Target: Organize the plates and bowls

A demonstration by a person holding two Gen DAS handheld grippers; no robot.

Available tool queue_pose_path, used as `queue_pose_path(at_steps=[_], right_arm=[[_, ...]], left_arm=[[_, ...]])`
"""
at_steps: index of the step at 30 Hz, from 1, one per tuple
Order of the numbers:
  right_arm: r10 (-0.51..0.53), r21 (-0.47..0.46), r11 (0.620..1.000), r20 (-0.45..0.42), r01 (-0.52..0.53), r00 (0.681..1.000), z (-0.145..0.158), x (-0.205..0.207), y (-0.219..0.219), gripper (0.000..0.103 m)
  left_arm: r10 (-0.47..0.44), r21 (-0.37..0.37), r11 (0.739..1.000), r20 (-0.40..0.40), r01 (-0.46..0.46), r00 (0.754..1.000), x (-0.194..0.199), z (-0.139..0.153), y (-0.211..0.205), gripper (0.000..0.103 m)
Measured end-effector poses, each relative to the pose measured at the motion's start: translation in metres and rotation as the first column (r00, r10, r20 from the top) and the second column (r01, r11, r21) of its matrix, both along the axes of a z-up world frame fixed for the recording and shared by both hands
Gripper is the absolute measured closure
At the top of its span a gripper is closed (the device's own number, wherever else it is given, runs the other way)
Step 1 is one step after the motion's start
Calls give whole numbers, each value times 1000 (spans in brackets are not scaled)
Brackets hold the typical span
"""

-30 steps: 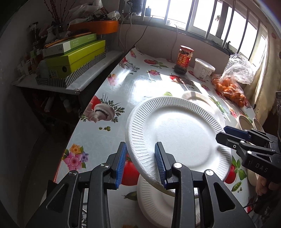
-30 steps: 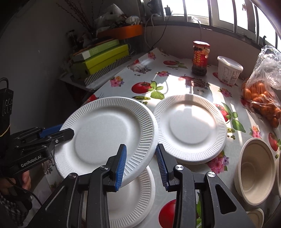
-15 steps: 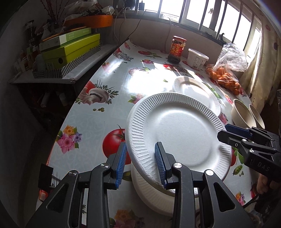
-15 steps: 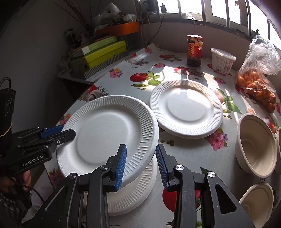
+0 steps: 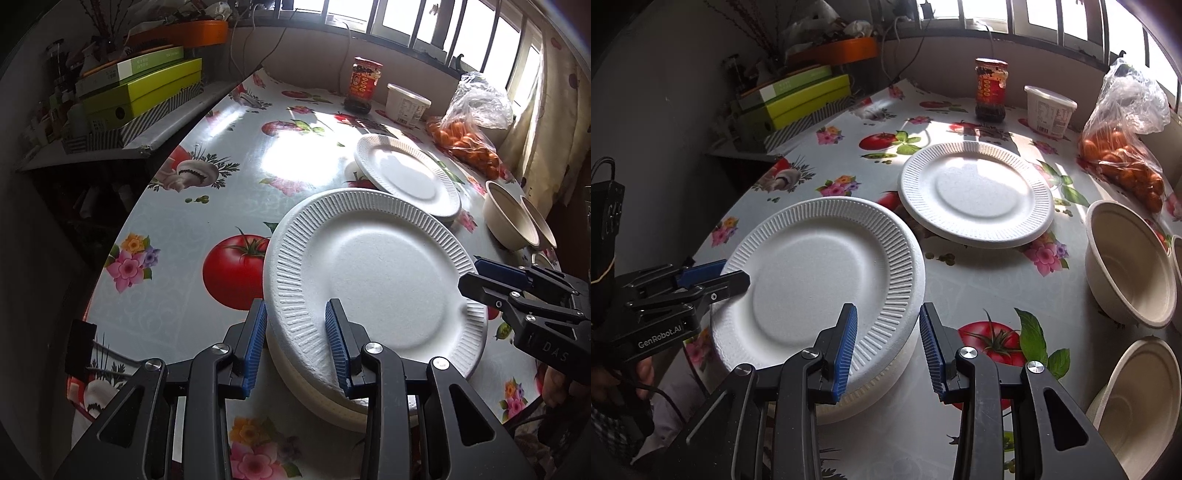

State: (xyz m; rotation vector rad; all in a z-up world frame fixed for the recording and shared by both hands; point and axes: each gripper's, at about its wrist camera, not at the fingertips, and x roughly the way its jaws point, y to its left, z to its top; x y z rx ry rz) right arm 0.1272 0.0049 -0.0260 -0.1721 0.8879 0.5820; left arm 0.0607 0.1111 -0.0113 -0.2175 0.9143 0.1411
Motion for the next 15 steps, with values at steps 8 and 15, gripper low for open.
queue_pose_path(at_steps=[8, 15], right_arm=[[6, -25, 1000, 8, -6, 1000, -7, -7, 2, 69], [-8, -21, 1000, 10, 8, 1000, -9, -10, 0, 69]], left_arm=[[-4, -1, 1000, -11, 4, 1000, -3, -5, 0, 68], [-9, 1, 1000, -16, 9, 1000, -3, -7, -3, 68]])
